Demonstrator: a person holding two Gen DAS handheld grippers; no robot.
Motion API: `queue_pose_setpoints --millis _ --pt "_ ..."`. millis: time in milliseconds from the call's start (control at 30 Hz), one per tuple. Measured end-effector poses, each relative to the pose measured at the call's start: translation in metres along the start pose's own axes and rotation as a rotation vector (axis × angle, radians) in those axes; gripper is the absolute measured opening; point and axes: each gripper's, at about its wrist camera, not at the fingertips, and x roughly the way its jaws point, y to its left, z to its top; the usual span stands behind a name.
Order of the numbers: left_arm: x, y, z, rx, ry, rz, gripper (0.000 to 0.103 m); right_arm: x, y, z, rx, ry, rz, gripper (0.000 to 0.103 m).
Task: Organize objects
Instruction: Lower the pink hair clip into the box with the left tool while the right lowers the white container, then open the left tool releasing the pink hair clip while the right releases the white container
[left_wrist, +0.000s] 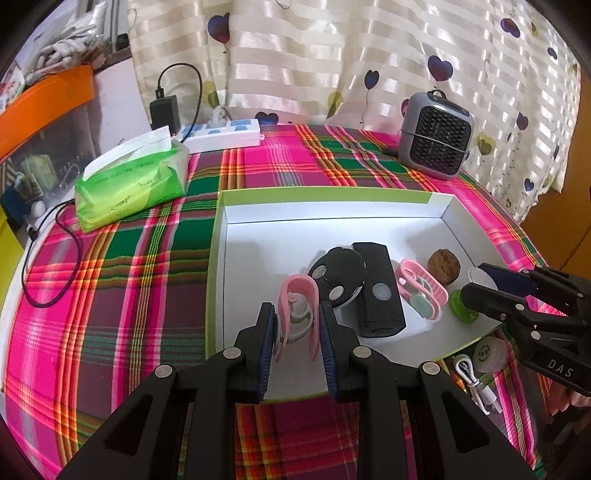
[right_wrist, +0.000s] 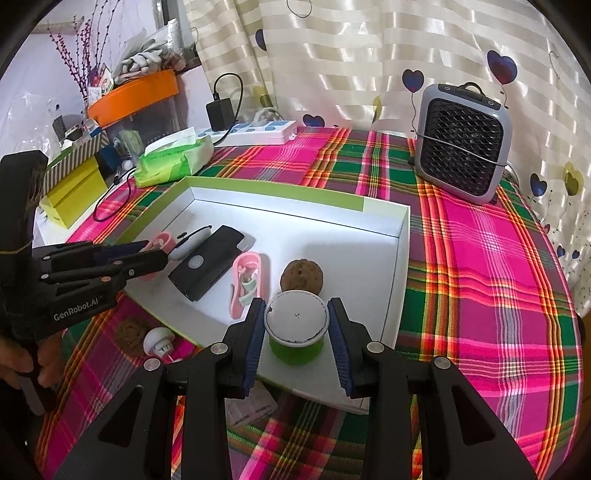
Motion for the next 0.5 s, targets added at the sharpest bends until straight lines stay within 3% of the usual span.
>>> queue_pose_setpoints --millis 333,500 --pt "0.0005 0.0001 0.0008 -0.007 0.003 -0.029 0.022 0.0 0.0006 -0.0004 -0.001 -0.009 -0.002 0.036" --pt "-0.0038 0.0003 0.0009 -0.011 -0.014 -0.035 0.027 -0.0037 0.0013 -0.002 -0.007 -0.031 -0.001 0.039"
